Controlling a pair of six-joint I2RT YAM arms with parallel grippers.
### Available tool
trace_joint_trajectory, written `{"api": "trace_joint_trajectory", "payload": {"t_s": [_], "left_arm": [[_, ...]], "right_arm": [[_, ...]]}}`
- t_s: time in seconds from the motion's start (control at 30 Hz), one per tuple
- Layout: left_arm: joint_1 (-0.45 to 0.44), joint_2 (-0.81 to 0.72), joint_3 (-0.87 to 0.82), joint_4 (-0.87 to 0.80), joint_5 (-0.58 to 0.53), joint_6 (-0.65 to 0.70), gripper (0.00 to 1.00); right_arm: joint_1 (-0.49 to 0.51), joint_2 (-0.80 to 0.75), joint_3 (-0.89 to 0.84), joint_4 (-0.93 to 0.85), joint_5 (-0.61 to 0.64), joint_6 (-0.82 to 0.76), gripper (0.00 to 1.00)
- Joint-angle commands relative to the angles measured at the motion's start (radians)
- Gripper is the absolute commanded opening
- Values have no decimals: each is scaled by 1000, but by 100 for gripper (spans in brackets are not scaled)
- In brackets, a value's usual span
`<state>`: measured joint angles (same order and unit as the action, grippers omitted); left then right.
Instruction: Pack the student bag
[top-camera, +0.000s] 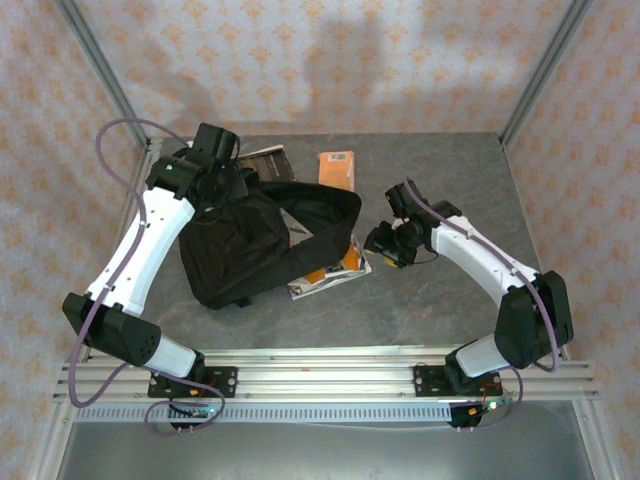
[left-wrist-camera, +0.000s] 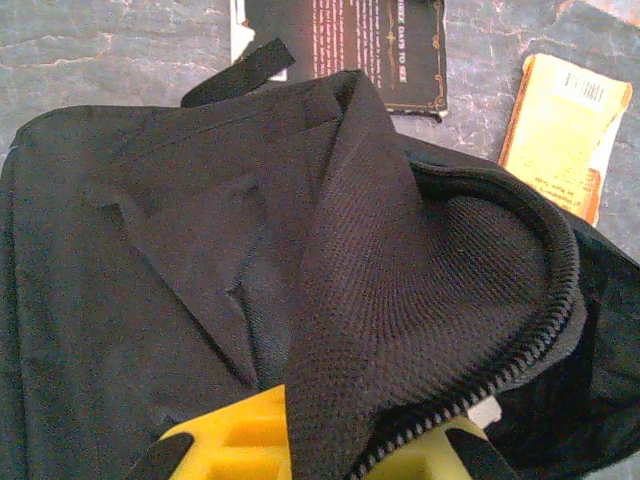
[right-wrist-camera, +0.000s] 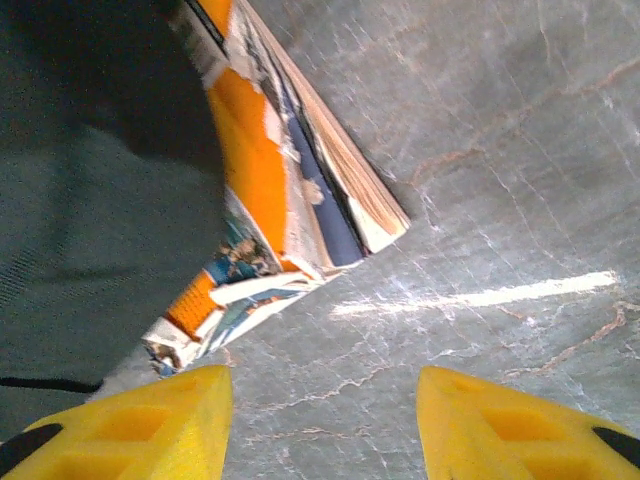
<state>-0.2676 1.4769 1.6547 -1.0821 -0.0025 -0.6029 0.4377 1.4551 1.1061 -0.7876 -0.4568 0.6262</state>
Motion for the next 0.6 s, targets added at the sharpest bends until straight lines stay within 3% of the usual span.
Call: {"api": "trace_joint_trajectory", "payload": {"t_s": [0.0, 0.27, 0.37, 0.5, 0.57], "left_arm": [[19, -58, 63, -21, -107, -29, 0], [19, -86, 96, -50, -194, -32, 0], [19, -74, 41, 4, -101, -30, 0], [10, -31, -95, 133, 118, -75, 0], [-8, -9, -145, 174, 155, -90, 0]], "right_arm": [[1, 20, -31, 19, -19, -18, 53], [1, 89, -61, 75, -76, 8, 56], [1, 127, -53, 98, -88, 12, 57], [1, 190, -34, 124, -89, 8, 61], [1, 224, -19, 123, -85, 3, 64]]}}
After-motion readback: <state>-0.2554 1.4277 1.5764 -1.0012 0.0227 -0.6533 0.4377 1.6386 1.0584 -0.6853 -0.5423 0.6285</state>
